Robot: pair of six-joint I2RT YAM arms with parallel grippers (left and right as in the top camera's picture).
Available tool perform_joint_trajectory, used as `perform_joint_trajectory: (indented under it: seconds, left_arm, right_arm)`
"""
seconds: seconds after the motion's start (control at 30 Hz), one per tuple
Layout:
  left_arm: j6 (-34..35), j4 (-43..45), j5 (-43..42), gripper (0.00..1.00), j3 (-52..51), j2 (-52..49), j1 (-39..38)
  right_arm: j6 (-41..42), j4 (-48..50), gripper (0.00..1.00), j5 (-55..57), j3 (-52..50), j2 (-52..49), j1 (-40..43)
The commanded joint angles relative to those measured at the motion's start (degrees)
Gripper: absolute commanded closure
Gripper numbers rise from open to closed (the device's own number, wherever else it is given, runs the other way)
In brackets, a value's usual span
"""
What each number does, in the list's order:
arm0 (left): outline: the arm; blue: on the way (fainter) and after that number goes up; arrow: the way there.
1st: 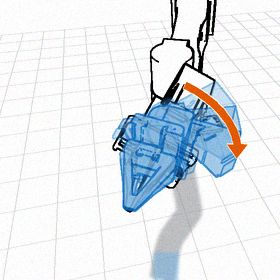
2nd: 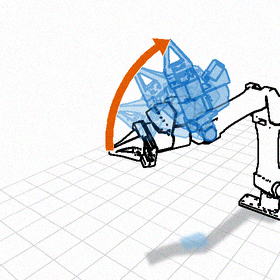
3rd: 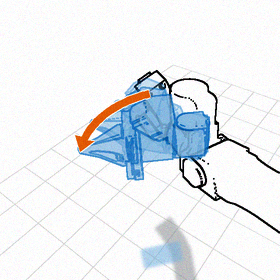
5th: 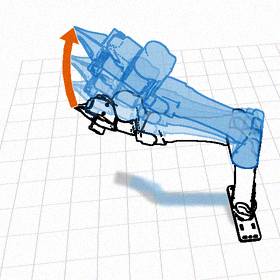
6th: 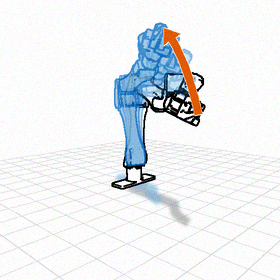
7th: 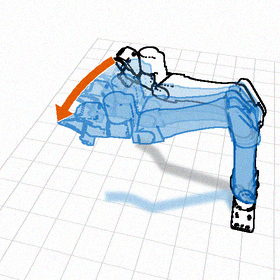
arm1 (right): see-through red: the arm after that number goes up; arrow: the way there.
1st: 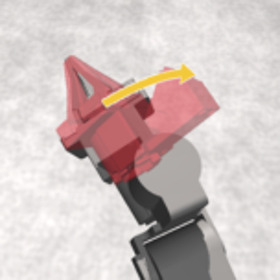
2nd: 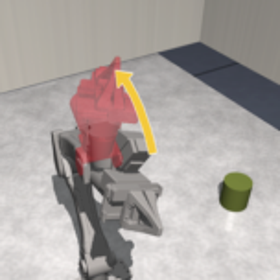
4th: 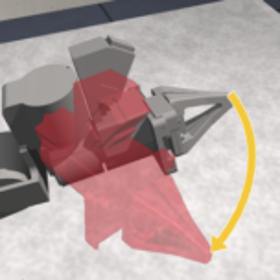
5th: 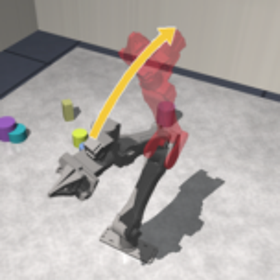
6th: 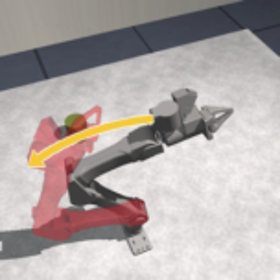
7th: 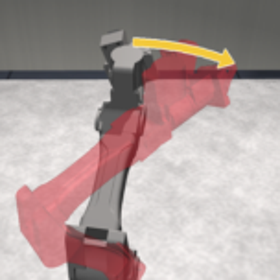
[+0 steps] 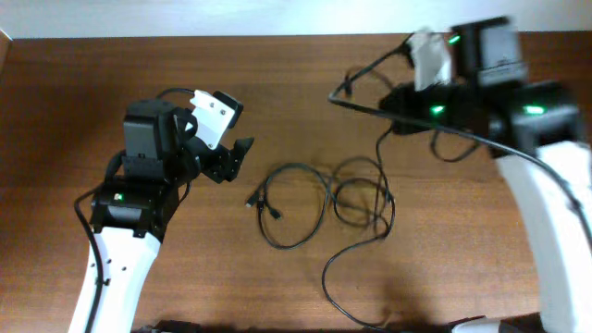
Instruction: Untangle cables
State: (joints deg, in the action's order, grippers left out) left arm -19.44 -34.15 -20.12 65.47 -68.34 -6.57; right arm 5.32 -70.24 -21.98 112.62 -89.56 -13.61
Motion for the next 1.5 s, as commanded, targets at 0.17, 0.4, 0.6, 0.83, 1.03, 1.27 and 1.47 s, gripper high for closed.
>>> perform_joint_trajectory:
  seconds: [0.17,0.4,0.6,0.83,1.03,1.27,1.47]
  left_arm:
    - [-1.64,-1.18,-15.06,0.42,0.31,-2.16,-2.21]
    - [-22.36,-1.31,-16.96,0.05,0.31,-16.46,-21.29]
    - [-22.49,14.34,-15.69,0.09,0.31,-24.81,-24.2]
    - [-22.25,25.97,-19.76,0.16,0.31,-25.59,-24.2]
    - [-22.25,24.04,-21.51,0.16,0.31,-28.3,-27.58]
    - [-22.27,24.94,-12.52,1.0,0.33,-29.2,-29.38]
    - [-16.09,20.0,-4.46,1.0,0.33,-26.05,-16.68]
  right_arm:
    - [-0.61,-8.7,0.96,-2.6,37.2,0.87,-0.31]
    - [-0.63,-12.63,0.96,-4.24,37.51,0.94,-0.31]
    - [-0.63,-16.55,0.96,-8.31,37.51,0.98,-0.31]
    - [-0.66,-19.02,0.96,-12.17,37.51,0.98,-0.33]
    - [-0.87,-18.93,0.96,-11.65,37.51,0.98,-3.76]
    - [-2.23,-20.9,0.96,-10.14,37.44,0.96,-3.74]
    - [1.4,-23.04,0.96,32.63,37.44,0.98,-3.56]
